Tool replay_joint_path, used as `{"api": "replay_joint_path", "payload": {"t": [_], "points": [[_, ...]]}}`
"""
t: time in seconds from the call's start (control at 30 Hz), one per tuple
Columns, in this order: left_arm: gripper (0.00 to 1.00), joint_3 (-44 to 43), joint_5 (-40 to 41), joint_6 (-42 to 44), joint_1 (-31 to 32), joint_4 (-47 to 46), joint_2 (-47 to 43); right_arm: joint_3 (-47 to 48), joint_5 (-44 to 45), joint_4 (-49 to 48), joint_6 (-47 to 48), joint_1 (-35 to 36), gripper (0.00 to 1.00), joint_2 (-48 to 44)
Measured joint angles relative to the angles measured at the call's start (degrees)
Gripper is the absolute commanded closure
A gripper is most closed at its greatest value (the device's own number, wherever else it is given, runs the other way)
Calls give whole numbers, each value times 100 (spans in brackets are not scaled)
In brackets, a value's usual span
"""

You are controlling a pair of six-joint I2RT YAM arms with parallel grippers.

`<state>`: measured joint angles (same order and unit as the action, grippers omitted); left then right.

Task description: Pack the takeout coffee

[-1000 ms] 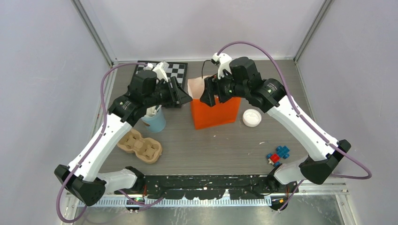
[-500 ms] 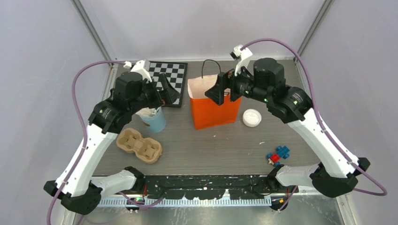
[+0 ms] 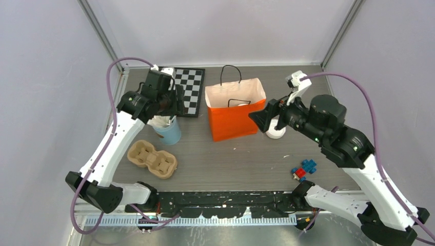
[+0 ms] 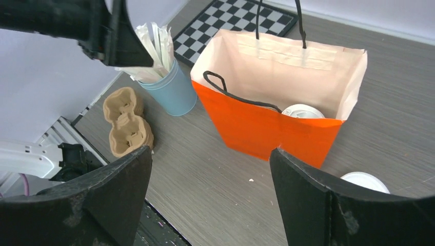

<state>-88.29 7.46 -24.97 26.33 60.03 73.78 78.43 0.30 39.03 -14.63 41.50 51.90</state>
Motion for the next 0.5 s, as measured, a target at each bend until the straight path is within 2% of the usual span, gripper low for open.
{"api": "replay_joint_path", "payload": {"t": [0.07, 0.33, 0.5], "points": [[53, 203, -68, 66, -35, -24, 44, -33, 0, 7, 57, 0, 12, -186], [56, 844, -125, 258, -109, -433, 72, -33, 2, 66, 227, 0, 12, -437], [66, 1078, -98, 402, -162, -695, 184, -33, 7, 269, 348, 0, 12, -444]]}}
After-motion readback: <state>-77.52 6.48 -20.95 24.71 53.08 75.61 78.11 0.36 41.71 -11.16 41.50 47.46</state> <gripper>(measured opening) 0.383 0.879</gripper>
